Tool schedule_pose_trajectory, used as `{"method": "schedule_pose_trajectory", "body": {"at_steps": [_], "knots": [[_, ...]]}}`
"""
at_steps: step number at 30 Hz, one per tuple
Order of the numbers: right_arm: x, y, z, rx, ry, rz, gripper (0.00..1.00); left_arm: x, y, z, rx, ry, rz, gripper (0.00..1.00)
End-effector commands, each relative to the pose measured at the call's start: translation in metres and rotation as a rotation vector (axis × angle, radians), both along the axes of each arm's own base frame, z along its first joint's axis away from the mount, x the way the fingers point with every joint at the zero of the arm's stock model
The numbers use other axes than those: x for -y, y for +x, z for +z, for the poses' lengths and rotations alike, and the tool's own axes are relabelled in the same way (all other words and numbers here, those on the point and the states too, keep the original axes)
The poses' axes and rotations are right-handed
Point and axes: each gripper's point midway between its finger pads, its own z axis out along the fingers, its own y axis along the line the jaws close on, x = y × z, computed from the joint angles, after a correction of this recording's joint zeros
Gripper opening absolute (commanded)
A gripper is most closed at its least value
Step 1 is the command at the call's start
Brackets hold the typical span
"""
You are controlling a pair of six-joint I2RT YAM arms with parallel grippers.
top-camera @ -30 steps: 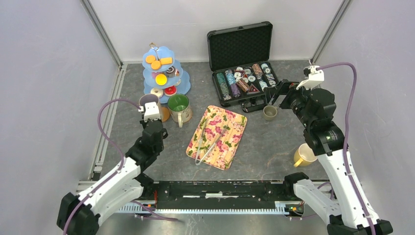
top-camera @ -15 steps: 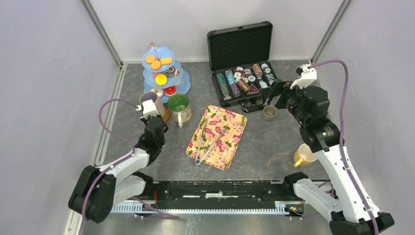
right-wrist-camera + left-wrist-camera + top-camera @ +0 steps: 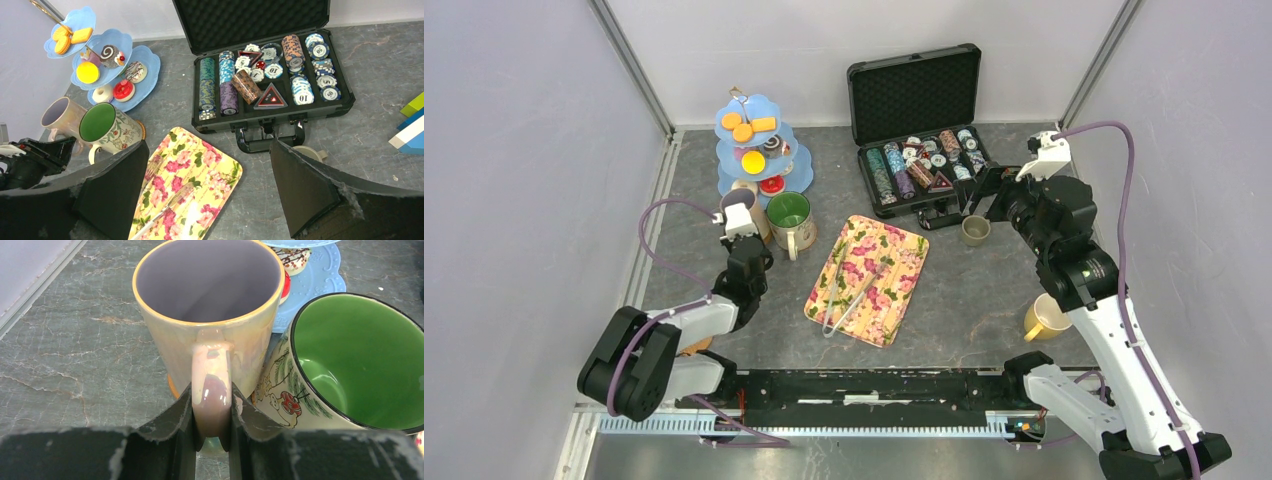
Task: Serve the afternoon tea
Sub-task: Place the cup on the coaster.
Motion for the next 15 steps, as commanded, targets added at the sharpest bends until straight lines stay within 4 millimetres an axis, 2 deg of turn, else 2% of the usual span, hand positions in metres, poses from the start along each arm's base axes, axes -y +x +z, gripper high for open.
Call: {"method": "schedule_pose_trajectory", "body": {"at_steps": [1, 15], "knots": [[0.0012, -0.0001, 0.0205, 0.055, 0.002, -0.007, 0.98, 0.0007, 0.0158, 0.0511, 0.219, -0.104, 0.04, 0.02], [0.0022, -0.0016, 0.0185, 0.057, 0.005, -0.009, 0.98, -0.0029, 0.0202, 0.0424, 0.147, -0.12, 0.102, 0.02]]}}
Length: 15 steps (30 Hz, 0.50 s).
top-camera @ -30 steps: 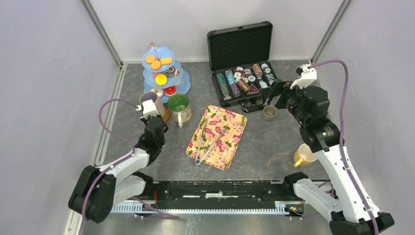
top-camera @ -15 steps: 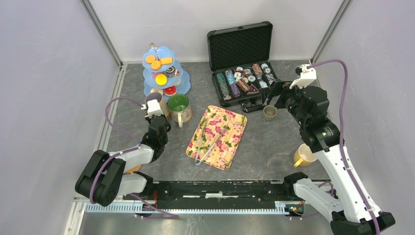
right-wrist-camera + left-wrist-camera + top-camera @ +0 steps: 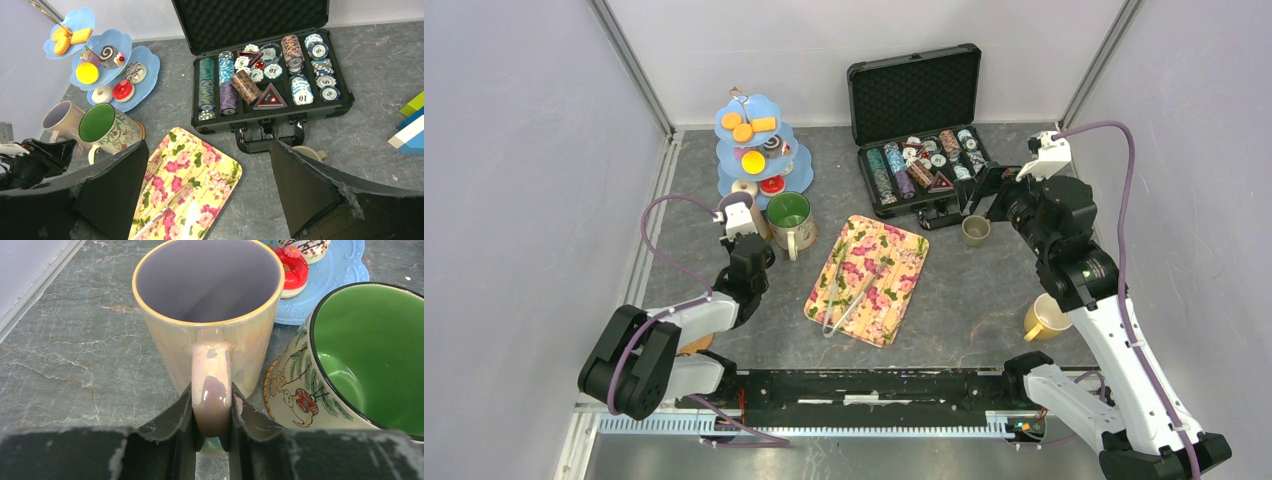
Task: Serve the afternoon tea
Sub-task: Place the cup on the coaster.
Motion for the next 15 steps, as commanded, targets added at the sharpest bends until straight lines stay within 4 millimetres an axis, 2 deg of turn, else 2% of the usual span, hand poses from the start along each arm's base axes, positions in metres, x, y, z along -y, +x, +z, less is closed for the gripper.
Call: {"method": "schedule_pose_trajectory", "body": {"at_steps": [1, 12, 15], "knots": [[0.002, -0.002, 0.018, 0.056, 0.007, -0.009, 0.98, 0.006, 0.024, 0.053, 0.207, -0.132, 0.053, 0.02], [0.004, -0.002, 0.015, 0.055, 0.002, -0.019, 0.98, 0.013, 0.034, 0.048, 0.209, -0.14, 0.034, 0.02], [0.005, -0.002, 0.017, 0.058, 0.003, -0.021, 0.98, 0.013, 0.034, 0.042, 0.188, -0.145, 0.038, 0.06]]}}
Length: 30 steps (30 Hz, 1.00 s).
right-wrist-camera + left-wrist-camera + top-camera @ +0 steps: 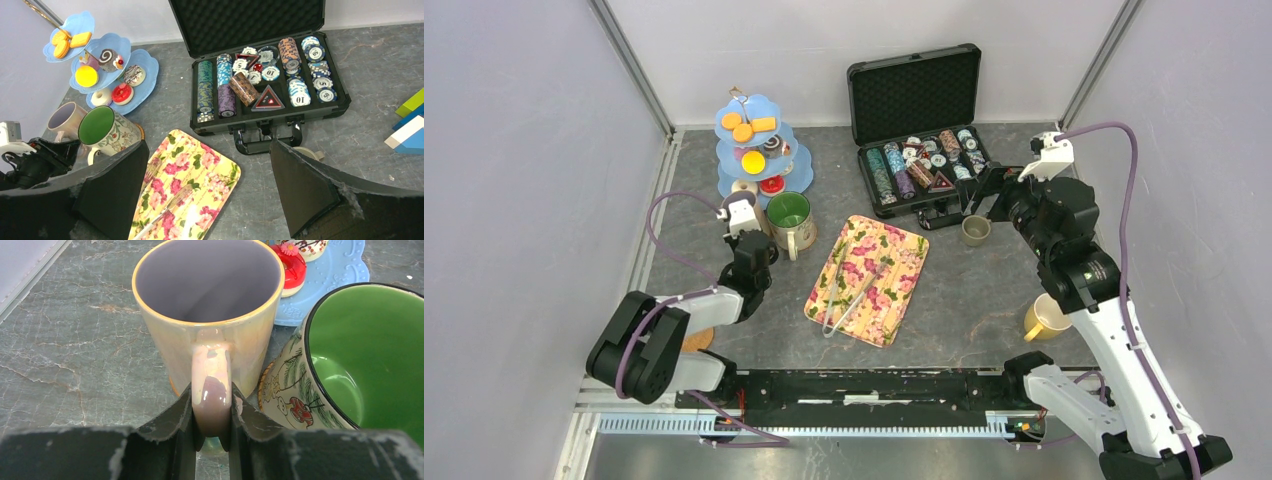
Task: Serve the afternoon tea
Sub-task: Place the cup on the coaster.
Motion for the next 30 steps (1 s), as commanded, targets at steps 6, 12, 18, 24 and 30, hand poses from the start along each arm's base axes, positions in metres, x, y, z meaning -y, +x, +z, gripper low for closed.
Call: {"method": "schedule_pose_trajectory", "body": {"at_steps": [6, 12, 18, 24, 30], "knots": [[0.004, -0.001, 0.012, 0.047, -0.002, -0.017, 0.98, 0.003, 0.016, 0.048, 0.186, -0.153, 0.069, 0.23], [0.002, -0.001, 0.009, 0.043, 0.001, -0.011, 0.98, -0.004, 0.009, 0.052, 0.186, -0.154, 0.093, 0.33], [0.002, -0.002, 0.007, 0.044, 0.003, -0.009, 0.98, -0.007, 0.006, 0.058, 0.185, -0.129, 0.09, 0.42], [0.003, -0.003, 0.009, 0.049, 0.005, -0.009, 0.98, -0.007, 0.003, 0.062, 0.168, -0.13, 0.088, 0.56], [0.004, -0.005, 0.008, 0.052, 0.0, -0.012, 0.98, -0.008, -0.025, 0.066, 0.079, -0.234, 0.105, 0.89]]}}
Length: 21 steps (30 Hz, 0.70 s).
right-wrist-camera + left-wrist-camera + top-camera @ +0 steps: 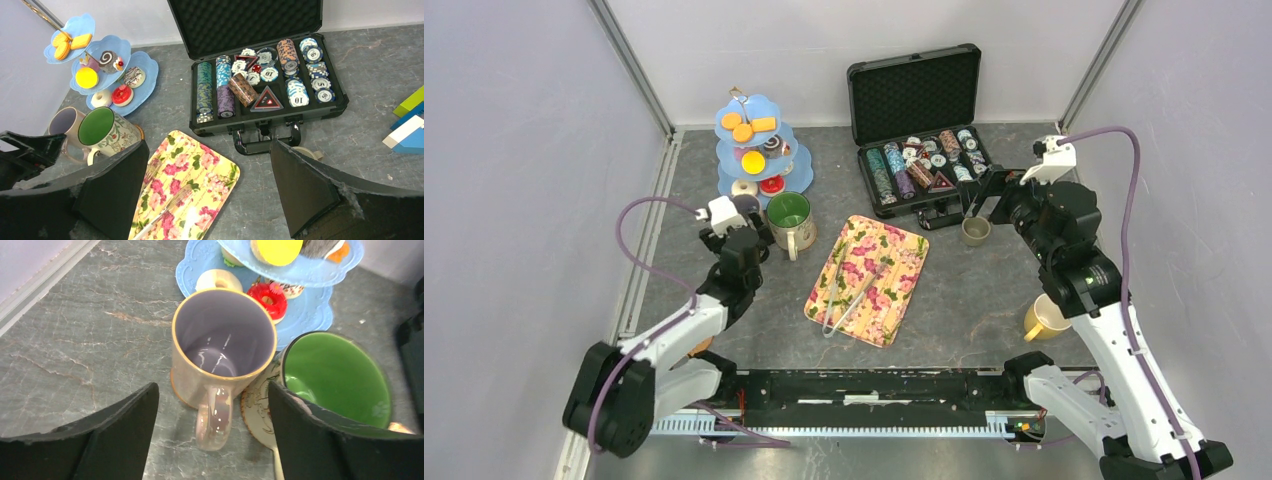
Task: Serve the afternoon tea
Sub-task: Place the cup on the coaster, then move the coaster to the center of the board.
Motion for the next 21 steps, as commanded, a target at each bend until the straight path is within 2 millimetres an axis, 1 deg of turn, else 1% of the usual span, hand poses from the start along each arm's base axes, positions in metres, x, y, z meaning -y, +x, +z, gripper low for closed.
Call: {"method": "schedule_pose_trajectory", "body": {"at_steps": [1, 3, 5, 8, 10, 12, 16, 20, 21], "knots": [[0.002, -0.002, 0.009, 0.044, -0.006, -0.005, 0.98, -0.001, -0.02, 0.027, 0.006, -0.174, 0.042, 0.97], [0.003, -0.002, 0.008, 0.046, -0.013, -0.008, 0.98, -0.004, -0.04, 0.025, -0.049, -0.216, 0.046, 0.99], [0.003, -0.003, 0.007, 0.047, -0.019, -0.006, 0.98, -0.008, -0.061, 0.027, -0.089, -0.256, 0.06, 0.99], [0.002, -0.005, 0.006, 0.048, -0.021, -0.001, 0.98, -0.019, -0.092, 0.024, -0.158, -0.284, 0.109, 0.99], [0.001, -0.005, 0.006, 0.048, -0.024, 0.003, 0.98, -0.03, -0.107, 0.021, -0.208, -0.286, 0.175, 1.0], [0.001, -0.006, 0.005, 0.047, -0.023, 0.005, 0.98, -0.039, -0.116, 0.015, -0.275, -0.27, 0.246, 1.0], [-0.002, -0.007, 0.005, 0.046, -0.023, 0.015, 0.98, -0.058, -0.117, -0.003, -0.434, -0.273, 0.382, 1.0], [-0.004, -0.009, 0.004, 0.046, -0.02, 0.024, 0.98, -0.076, -0.114, -0.027, -0.485, -0.421, 0.466, 1.0], [-0.005, -0.01, 0.005, 0.048, -0.019, 0.028, 0.98, -0.085, -0.117, -0.033, -0.485, -0.469, 0.52, 1.0]]}}
